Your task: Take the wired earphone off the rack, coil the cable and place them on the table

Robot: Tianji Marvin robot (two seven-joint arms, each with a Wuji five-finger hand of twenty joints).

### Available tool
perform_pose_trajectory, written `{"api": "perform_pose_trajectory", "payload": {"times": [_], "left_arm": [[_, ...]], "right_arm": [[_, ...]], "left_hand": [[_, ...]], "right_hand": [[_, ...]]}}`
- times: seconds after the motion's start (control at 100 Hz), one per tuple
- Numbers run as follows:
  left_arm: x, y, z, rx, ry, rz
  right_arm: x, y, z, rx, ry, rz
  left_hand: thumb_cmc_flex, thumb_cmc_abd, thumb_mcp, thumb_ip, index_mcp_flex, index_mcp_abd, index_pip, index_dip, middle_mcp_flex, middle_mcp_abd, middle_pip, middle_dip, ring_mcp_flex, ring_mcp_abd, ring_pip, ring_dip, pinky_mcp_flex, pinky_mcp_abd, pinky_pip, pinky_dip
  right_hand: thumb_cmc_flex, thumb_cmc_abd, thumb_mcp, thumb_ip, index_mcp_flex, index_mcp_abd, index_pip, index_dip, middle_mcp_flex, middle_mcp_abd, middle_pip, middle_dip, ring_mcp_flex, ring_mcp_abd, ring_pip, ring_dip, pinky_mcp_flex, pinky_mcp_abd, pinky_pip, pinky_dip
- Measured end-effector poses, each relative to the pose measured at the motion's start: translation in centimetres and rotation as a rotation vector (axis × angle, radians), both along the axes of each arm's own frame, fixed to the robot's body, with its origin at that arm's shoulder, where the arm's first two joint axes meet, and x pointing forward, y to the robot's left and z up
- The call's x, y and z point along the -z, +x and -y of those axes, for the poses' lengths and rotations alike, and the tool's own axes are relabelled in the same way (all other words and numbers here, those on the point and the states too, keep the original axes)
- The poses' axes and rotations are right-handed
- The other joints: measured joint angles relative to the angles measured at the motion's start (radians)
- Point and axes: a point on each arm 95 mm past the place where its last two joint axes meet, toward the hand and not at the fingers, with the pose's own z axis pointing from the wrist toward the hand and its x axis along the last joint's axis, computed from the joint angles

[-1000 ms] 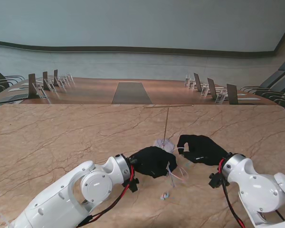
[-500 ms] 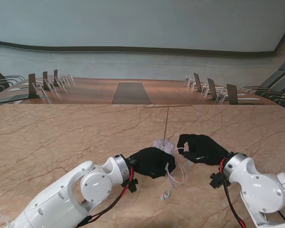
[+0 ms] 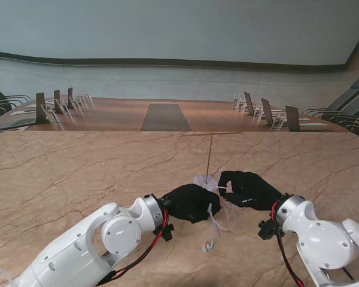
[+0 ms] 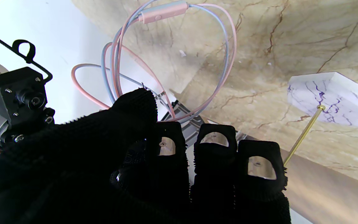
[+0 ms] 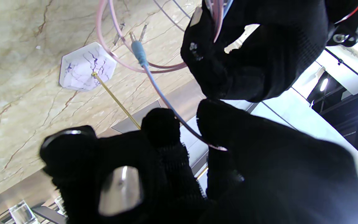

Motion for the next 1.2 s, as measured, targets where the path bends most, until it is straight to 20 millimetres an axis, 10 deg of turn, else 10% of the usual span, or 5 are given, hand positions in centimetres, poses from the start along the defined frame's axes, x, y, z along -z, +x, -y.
{"api": "perform_pose_trajectory", "payload": {"times": [1.2], "left_arm": [[-0.3, 1.2, 0.3, -0.045, -0.046, 0.023]], "right_arm": [[2.8, 0.3, -0.2, 0.132, 0.120, -0.062]], "left_hand": [[0.000, 0.000, -0.012, 0.000, 0.000, -0.060, -0.001, 0.000, 0.000, -0.011, 0.000, 0.000, 0.000, 0.000, 0.000, 0.001, 0.000, 0.000, -0.001, 0.001]], "right_hand": [[0.031, 0.014, 0.002, -0.001, -0.026, 0.072, 0.012, -0.007, 0.000, 0.010, -0.005, -0.003, 0.000, 0.013, 0.000, 0.000, 0.000, 0.016, 0.000, 0.001]]}}
